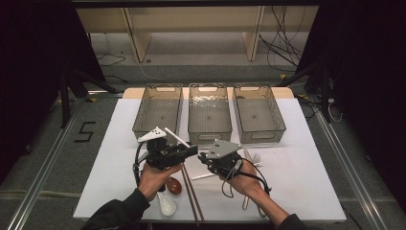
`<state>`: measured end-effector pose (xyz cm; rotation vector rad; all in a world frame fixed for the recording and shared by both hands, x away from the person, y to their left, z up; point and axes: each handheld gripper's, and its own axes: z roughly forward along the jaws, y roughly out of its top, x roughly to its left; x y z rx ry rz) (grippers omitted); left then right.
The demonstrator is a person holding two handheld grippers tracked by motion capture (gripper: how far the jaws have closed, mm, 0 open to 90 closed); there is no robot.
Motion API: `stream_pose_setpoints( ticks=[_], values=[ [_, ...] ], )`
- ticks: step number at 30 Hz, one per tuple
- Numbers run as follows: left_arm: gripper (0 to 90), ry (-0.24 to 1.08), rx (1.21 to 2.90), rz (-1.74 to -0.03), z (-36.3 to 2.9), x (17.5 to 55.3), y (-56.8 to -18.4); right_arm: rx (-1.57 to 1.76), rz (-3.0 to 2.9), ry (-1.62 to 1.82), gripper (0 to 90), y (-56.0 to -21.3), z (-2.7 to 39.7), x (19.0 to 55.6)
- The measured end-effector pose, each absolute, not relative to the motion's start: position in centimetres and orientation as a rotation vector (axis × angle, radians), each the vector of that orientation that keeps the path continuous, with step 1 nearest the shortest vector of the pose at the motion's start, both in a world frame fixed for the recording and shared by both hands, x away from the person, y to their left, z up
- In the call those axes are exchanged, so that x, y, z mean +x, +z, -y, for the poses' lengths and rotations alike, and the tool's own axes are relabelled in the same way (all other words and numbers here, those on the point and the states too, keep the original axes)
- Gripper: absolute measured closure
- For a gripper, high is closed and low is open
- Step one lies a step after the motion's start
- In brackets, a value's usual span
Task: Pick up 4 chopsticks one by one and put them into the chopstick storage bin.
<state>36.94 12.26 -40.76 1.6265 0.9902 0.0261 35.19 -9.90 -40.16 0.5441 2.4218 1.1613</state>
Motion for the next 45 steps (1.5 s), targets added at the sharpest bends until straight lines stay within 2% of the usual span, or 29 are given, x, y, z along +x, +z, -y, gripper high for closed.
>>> stream_pose_setpoints(
  ticks=[2, 10, 23, 26, 31, 32, 35, 42, 45],
  values=[
    [61.7, 0.018, 1.625, -0.987, -12.3, 37.0, -40.8, 0.541, -2.418, 1.168, 85.3, -40.2, 9.8, 35.2],
    [69.9, -0.022, 1.601, -0.996, -12.5, 37.1, -40.9, 0.541, -2.413, 1.179, 85.2, -40.1, 9.8, 35.1],
    [82.6, -0.094, 1.571, -0.966, -12.7, 37.0, -40.4, 0.528, -2.397, 1.2, 85.0, -40.1, 9.8, 35.0],
    [83.1, -0.087, 1.586, -0.955, -12.7, 37.0, -40.2, 0.525, -2.388, 1.206, 84.1, -40.1, 9.8, 35.0],
    [83.3, -0.067, 1.596, -0.977, -13.5, 37.4, -39.7, 0.554, -2.41, 1.235, 73.1, -40.0, 10.5, 35.0],
    [83.3, -0.062, 1.597, -0.979, -13.8, 37.6, -39.5, 0.564, -2.419, 1.232, 64.1, -39.9, 11.1, 35.0],
    [83.3, -0.052, 1.591, -0.996, -14.7, 38.2, -39.1, 0.583, -2.425, 1.219, 60.3, -39.7, 11.8, 35.0],
    [83.3, -0.022, 1.592, -1.017, -16.7, 39.3, -38.4, 0.723, -2.456, 1.216, 43.3, -39.4, 14.3, 35.7],
    [83.2, -0.002, 1.591, -1.022, -17.4, 39.8, -37.9, 0.764, -2.454, 1.211, 40.3, -39.4, 15.1, 35.8]
  ],
)
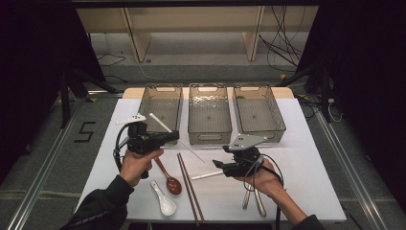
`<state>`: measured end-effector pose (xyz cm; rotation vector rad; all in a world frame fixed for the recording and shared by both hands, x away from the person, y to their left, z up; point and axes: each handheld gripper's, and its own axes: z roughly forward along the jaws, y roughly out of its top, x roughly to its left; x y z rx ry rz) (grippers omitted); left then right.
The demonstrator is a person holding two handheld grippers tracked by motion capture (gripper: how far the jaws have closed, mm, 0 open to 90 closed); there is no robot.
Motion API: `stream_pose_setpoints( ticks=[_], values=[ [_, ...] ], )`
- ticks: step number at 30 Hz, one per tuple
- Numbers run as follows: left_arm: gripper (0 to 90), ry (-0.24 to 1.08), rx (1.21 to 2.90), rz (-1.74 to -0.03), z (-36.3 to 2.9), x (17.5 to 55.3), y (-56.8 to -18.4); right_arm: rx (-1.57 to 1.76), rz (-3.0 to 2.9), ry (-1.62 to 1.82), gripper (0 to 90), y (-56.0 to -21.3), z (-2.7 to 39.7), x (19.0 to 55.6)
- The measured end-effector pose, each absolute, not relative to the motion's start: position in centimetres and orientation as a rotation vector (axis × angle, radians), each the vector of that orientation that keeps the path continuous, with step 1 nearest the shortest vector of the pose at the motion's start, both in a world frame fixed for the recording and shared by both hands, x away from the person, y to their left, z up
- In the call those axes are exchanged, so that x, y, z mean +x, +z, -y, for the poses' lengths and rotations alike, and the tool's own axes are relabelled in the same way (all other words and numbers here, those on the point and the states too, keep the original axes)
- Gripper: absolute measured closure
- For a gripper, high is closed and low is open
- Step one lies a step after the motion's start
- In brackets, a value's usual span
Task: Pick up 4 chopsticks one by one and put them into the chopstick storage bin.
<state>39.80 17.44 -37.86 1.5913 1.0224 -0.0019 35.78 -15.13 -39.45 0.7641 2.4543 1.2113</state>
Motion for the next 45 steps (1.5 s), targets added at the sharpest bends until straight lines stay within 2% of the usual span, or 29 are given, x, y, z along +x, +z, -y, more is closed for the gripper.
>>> stream_pose_setpoints(
  ticks=[19, 32, 45],
  values=[
    [83.1, 0.086, 1.575, -1.089, -21.2, 43.4, -34.3, 0.855, -2.48, 1.188, 31.2, -39.8, 17.1, 35.6],
    [83.0, 0.141, 1.57, -1.149, -23.4, 46.3, -32.4, 0.857, -2.489, 1.187, 29.7, -39.8, 17.2, 35.6],
    [82.9, 0.211, 1.632, -1.23, -24.3, 48.8, -32.4, 0.853, -2.495, 1.185, 29.3, -39.9, 17.2, 35.8]
  ],
)
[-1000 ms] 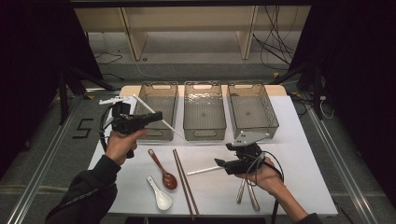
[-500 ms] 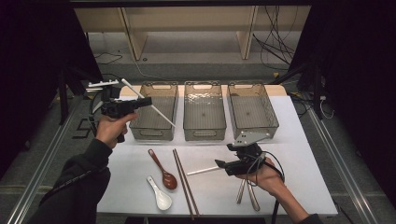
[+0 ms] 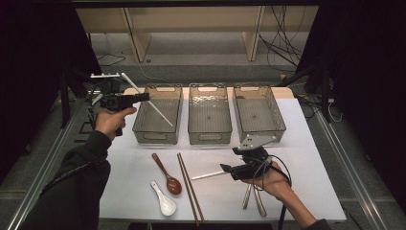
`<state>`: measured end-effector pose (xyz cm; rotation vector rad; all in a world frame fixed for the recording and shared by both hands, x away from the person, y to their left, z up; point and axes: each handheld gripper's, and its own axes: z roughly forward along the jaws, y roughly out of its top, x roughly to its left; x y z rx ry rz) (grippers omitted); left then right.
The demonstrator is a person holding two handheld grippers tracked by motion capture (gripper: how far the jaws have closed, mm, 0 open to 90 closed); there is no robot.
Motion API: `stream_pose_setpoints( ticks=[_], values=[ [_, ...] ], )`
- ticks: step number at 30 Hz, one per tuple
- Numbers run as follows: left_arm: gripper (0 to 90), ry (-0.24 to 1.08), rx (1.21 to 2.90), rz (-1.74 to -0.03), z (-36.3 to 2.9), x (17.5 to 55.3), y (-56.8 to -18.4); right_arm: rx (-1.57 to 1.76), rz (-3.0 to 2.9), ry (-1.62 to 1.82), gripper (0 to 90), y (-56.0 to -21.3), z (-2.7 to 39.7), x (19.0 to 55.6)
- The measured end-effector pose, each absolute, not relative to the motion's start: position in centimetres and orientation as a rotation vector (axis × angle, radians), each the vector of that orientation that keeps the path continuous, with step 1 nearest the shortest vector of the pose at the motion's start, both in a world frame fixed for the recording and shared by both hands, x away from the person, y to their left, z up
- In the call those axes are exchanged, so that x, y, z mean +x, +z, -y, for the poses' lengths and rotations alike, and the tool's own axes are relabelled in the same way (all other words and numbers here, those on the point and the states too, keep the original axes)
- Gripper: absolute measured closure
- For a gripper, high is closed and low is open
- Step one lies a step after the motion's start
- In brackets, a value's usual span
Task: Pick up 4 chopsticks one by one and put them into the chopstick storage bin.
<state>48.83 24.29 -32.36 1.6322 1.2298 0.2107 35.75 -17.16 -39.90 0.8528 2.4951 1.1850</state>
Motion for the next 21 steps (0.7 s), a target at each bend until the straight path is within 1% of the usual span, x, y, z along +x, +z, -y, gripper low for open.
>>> stream_pose_setpoints(
  ticks=[8, 21],
  values=[
    [82.8, 0.206, 1.659, -1.3, -24.3, 50.5, -34.0, 0.848, -2.498, 1.193, 28.6, -39.9, 17.1, 35.7],
    [82.6, 0.182, 1.745, -1.343, -23.3, 52.1, -35.2, 0.838, -2.512, 1.186, 28.6, -39.9, 17.0, 35.7]
  ],
)
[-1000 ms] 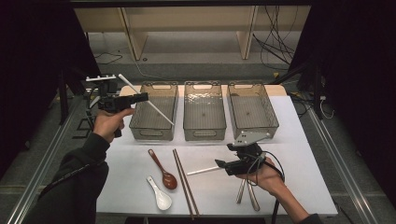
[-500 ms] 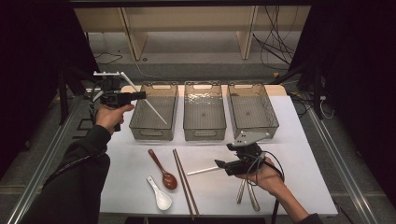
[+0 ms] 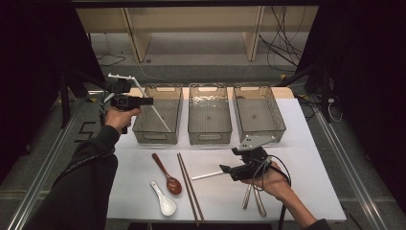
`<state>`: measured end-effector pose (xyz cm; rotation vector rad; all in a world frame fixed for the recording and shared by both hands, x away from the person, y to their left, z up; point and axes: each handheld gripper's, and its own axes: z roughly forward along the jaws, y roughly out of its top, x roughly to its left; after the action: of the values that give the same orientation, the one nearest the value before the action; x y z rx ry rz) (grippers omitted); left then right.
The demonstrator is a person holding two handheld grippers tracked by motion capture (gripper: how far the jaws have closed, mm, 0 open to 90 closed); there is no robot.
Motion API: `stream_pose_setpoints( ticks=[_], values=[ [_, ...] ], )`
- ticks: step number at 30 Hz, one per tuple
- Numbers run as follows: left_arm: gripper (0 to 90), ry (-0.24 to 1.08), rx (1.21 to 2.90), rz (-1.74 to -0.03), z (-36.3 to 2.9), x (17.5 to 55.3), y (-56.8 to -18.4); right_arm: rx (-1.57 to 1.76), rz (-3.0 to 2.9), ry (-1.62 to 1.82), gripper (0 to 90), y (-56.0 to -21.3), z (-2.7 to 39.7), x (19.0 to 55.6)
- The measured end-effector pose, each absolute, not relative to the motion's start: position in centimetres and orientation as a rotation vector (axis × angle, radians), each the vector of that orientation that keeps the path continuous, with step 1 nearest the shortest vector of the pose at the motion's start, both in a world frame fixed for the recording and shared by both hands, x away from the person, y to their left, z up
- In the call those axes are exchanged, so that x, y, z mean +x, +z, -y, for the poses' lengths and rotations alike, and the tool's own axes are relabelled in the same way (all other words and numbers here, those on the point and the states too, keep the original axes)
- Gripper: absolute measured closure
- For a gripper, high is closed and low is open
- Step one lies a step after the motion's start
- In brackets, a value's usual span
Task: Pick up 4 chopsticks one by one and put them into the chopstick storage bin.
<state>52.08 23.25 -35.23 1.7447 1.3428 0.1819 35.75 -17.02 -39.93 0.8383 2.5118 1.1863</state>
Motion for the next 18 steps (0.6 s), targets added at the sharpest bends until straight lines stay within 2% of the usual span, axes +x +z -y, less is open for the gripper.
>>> stream_pose_setpoints(
  ticks=[18],
  values=[
    [82.2, 0.153, 1.784, -1.353, -22.48, 52.68, -36.0, 0.829, -2.52, 1.18, 28.6, -39.97, 16.94, 35.75]
  ],
)
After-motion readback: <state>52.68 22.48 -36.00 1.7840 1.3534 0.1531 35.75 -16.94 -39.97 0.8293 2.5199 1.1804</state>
